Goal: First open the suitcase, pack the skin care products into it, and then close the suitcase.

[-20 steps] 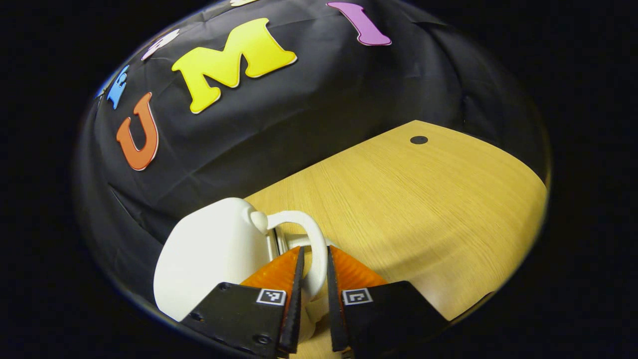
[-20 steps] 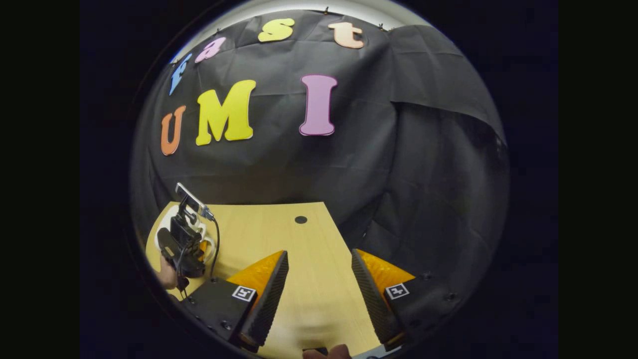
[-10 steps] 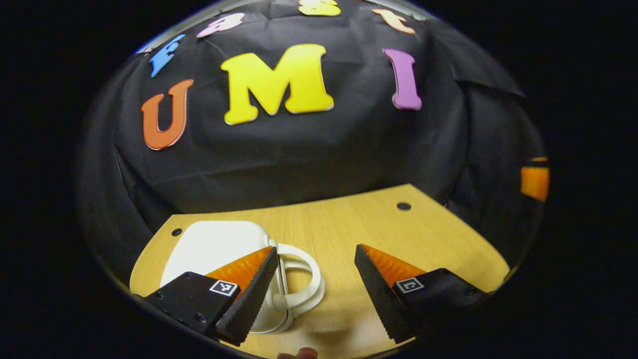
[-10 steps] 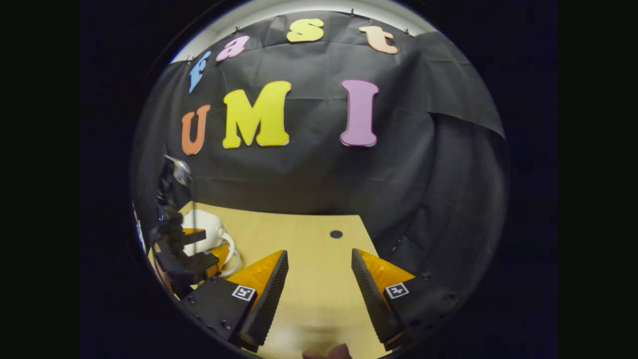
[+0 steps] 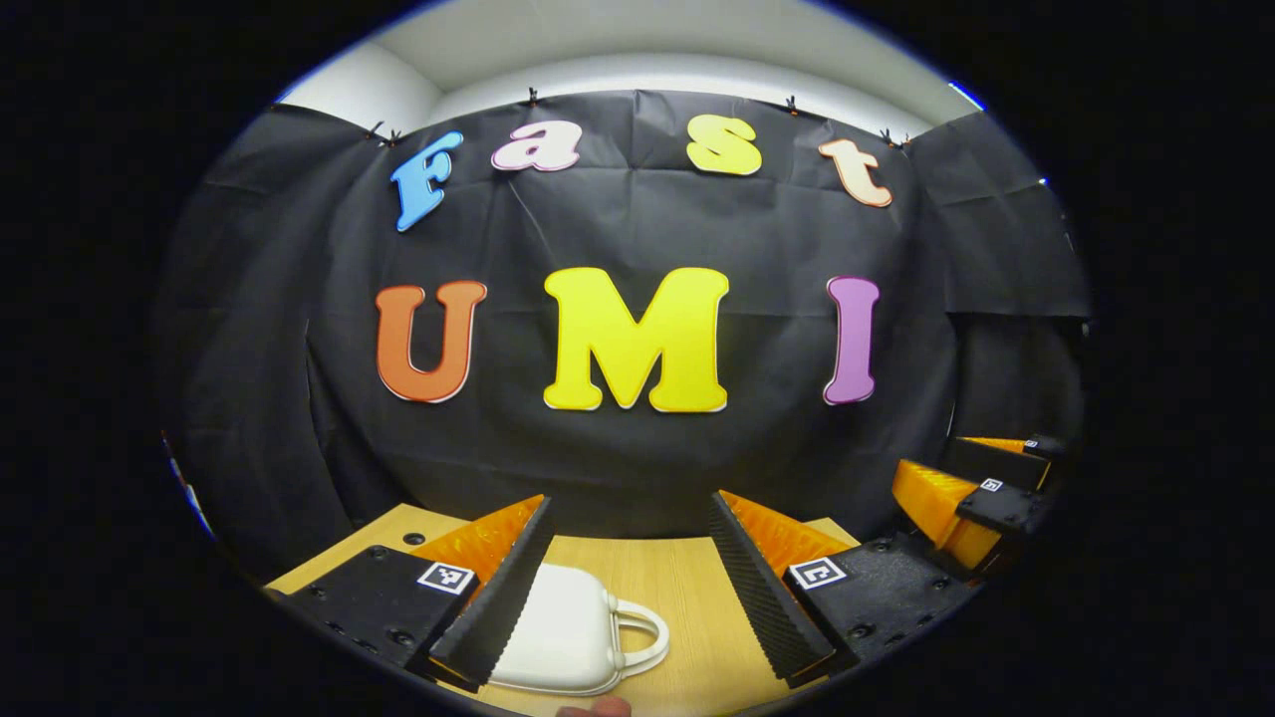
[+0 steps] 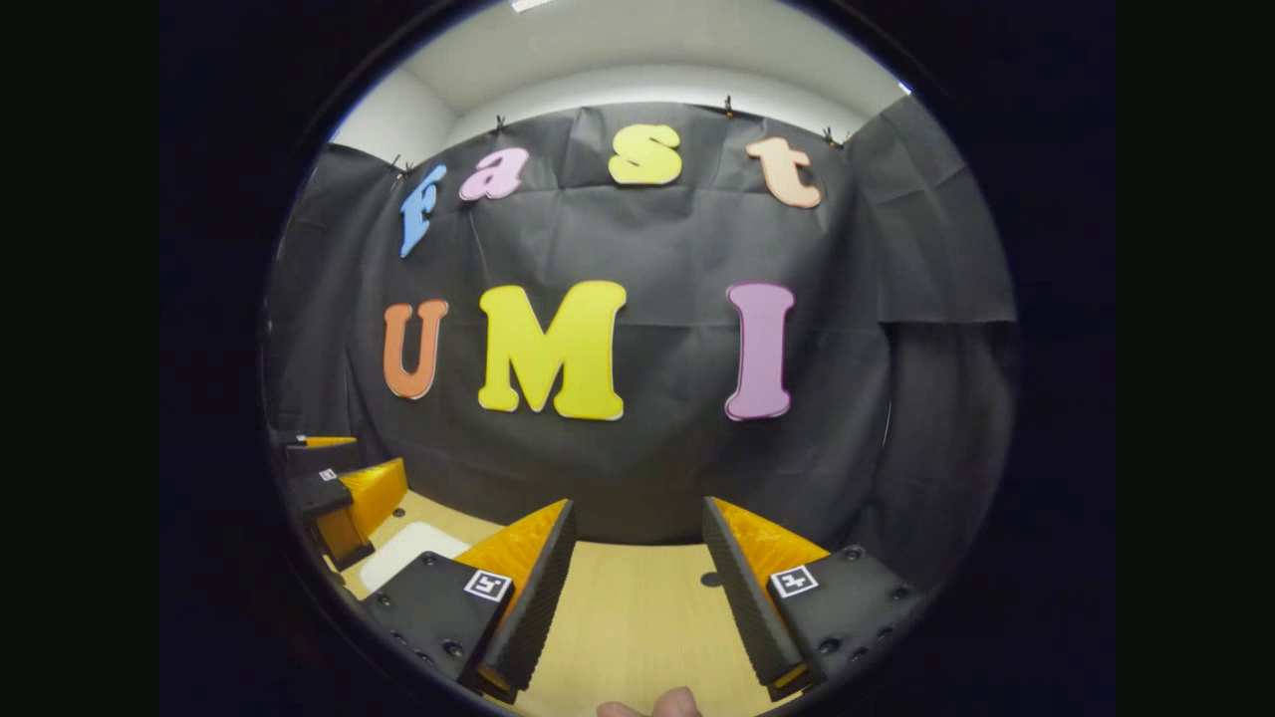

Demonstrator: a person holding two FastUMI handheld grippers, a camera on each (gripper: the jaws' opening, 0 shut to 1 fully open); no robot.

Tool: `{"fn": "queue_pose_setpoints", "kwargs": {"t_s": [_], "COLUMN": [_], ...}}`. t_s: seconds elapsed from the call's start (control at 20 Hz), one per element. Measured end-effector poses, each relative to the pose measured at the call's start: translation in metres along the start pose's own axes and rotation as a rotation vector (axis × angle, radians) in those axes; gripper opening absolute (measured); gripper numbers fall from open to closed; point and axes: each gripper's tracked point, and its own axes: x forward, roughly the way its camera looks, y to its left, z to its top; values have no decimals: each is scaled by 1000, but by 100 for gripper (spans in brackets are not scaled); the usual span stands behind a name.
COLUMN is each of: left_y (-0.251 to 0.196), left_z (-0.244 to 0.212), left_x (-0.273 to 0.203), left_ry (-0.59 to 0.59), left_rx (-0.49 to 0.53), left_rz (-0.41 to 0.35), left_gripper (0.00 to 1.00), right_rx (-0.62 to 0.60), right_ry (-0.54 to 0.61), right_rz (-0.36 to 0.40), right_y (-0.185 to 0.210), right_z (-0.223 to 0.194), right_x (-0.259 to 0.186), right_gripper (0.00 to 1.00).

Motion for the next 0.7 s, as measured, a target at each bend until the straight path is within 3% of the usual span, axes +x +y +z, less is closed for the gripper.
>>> {"fn": "queue_pose_setpoints", "kwargs": {"t_s": [0.15,0.55,0.6,0.7], "left_y": [10,35,37,42], "left_z": [9,8,8,9], "left_x": [-2,-10,-11,-14], "left_ry": [-28,-12,-12,-9], "left_rx": [10,-2,-6,-10], "left_rz": [22,70,74,77], "left_gripper": [98,99,94,99], "right_rx": [-15,-19,-18,-19], "right_ry": [-42,-6,-4,-6], "right_rz": [27,96,100,103], "right_y": [18,55,57,61], "right_z": [9,-2,-2,-2], "right_x": [1,3,3,2], "right_gripper": [76,73,73,76]}}
